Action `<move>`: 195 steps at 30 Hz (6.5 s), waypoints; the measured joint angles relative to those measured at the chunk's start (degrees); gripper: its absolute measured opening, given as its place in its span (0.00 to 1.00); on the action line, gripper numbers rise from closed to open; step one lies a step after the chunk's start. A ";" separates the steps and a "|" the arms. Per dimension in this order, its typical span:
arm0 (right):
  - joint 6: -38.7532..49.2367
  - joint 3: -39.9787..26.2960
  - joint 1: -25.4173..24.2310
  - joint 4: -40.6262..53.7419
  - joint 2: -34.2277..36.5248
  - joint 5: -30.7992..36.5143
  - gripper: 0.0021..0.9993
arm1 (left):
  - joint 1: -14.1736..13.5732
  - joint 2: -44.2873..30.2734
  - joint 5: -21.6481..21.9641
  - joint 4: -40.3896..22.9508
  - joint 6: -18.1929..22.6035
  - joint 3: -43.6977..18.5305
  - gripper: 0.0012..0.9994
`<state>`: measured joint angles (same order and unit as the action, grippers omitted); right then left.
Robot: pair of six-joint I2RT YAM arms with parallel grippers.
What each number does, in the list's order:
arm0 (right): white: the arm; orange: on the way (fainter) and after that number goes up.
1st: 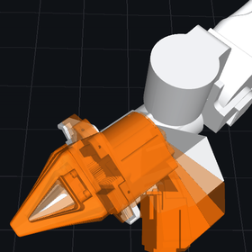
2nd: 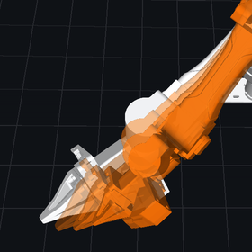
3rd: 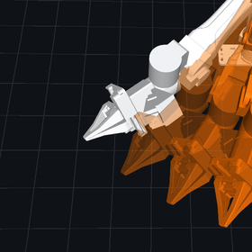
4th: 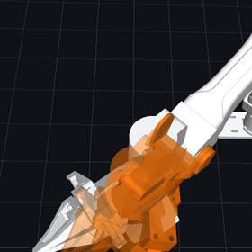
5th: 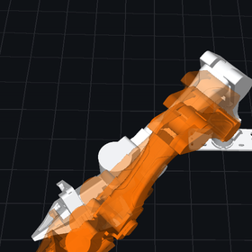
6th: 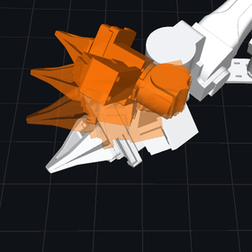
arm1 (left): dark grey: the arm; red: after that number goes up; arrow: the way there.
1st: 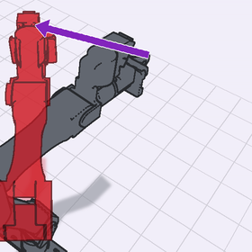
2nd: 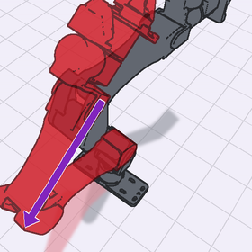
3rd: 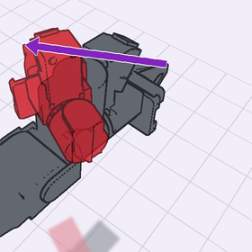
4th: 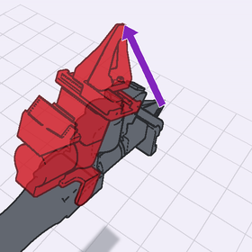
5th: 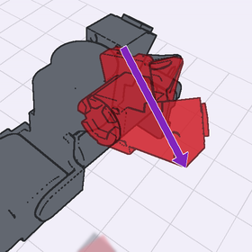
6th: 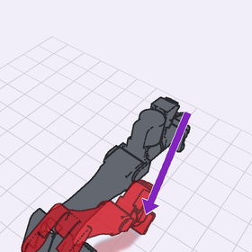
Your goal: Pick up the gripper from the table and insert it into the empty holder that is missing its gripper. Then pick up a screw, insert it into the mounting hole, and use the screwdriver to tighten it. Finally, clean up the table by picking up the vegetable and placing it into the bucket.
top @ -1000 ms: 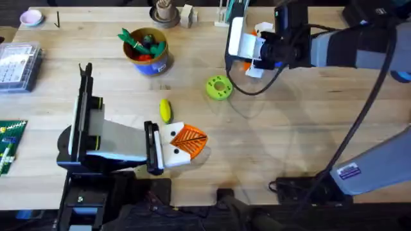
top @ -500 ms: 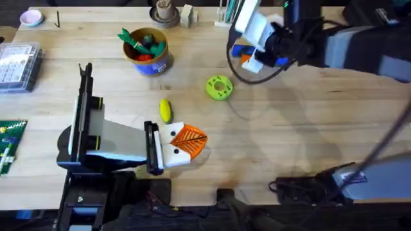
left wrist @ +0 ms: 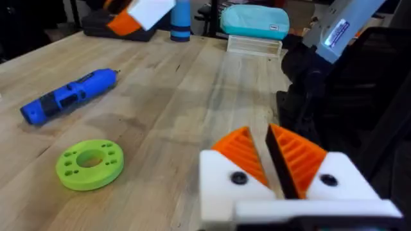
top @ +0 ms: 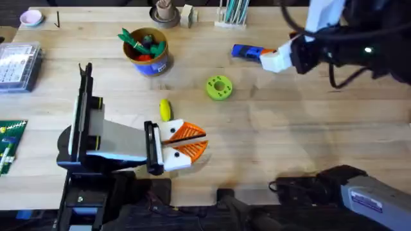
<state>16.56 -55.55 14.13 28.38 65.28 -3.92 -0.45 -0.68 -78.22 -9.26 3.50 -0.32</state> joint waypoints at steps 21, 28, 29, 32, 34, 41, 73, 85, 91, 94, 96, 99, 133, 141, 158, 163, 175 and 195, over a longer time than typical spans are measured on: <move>-10.84 0.00 0.01 13.84 -8.53 -0.04 0.86 | 0.00 0.01 -0.02 0.00 0.38 0.00 0.60; -10.84 0.00 0.00 13.86 -8.53 -0.02 0.86 | 0.00 0.01 0.00 0.00 0.18 0.00 0.99; -10.86 0.00 0.00 13.91 -8.53 -0.04 0.86 | 0.00 0.01 0.00 0.00 0.16 0.00 0.99; -10.86 0.00 0.00 14.48 -8.53 -0.04 0.86 | 0.00 0.01 -0.02 0.00 0.18 0.00 0.99; -10.86 0.00 0.02 15.27 -8.53 -0.03 0.86 | 0.00 -0.01 0.02 0.00 0.12 0.00 0.99; -10.86 0.00 0.00 17.10 -8.53 -0.02 0.86 | -0.02 0.01 10.74 -2.51 -11.07 -3.23 0.99; -10.86 0.00 0.00 16.98 -8.53 -0.02 0.86 | -0.02 -52.96 58.33 -54.22 -19.57 -45.66 0.99; -10.80 0.00 0.00 16.98 -8.53 -0.02 0.86 | -3.01 -69.64 61.04 -43.32 -24.69 -45.66 1.00; -10.80 0.00 0.00 16.98 -8.53 0.00 0.86 | -7.88 -73.79 64.06 -38.83 -26.29 -45.66 1.00; -10.78 0.00 0.00 16.98 -8.53 0.00 0.86 | -9.85 -75.20 66.20 -38.66 -26.77 -45.66 1.00; -10.77 0.00 0.00 16.98 -8.53 0.00 0.86 | -10.95 -76.26 67.88 -38.59 -27.25 -45.66 1.00; -10.49 0.00 0.00 16.98 -8.53 0.00 0.86 | -12.15 -77.73 69.92 -38.10 -27.66 -45.66 1.00; -10.14 0.00 0.00 16.90 -6.22 0.00 0.86 | -12.92 -82.58 74.84 -38.75 -30.03 -46.57 0.02; -10.12 0.00 0.00 16.78 -5.64 0.00 0.86 | -12.92 -82.63 75.06 -43.26 -28.21 -54.04 0.02; -10.12 0.00 0.00 16.74 -5.66 0.00 0.86 | -12.92 -82.63 94.16 -25.47 -27.07 -65.75 0.02; -10.12 0.00 0.00 16.74 -5.64 0.00 0.86 | -12.92 -82.63 99.29 -22.23 -27.05 -65.75 0.02; -9.22 0.00 0.00 16.72 -5.66 0.00 0.86 | -12.92 -82.63 103.90 -21.31 -26.66 -65.75 0.73; -8.42 0.00 0.00 17.82 -8.24 -0.02 0.86 | -13.01 -64.37 101.05 -35.44 -26.66 -65.79 0.48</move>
<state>8.14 -55.55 14.13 46.20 57.04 -3.94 -13.46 -65.05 22.84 -44.70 -23.16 -66.11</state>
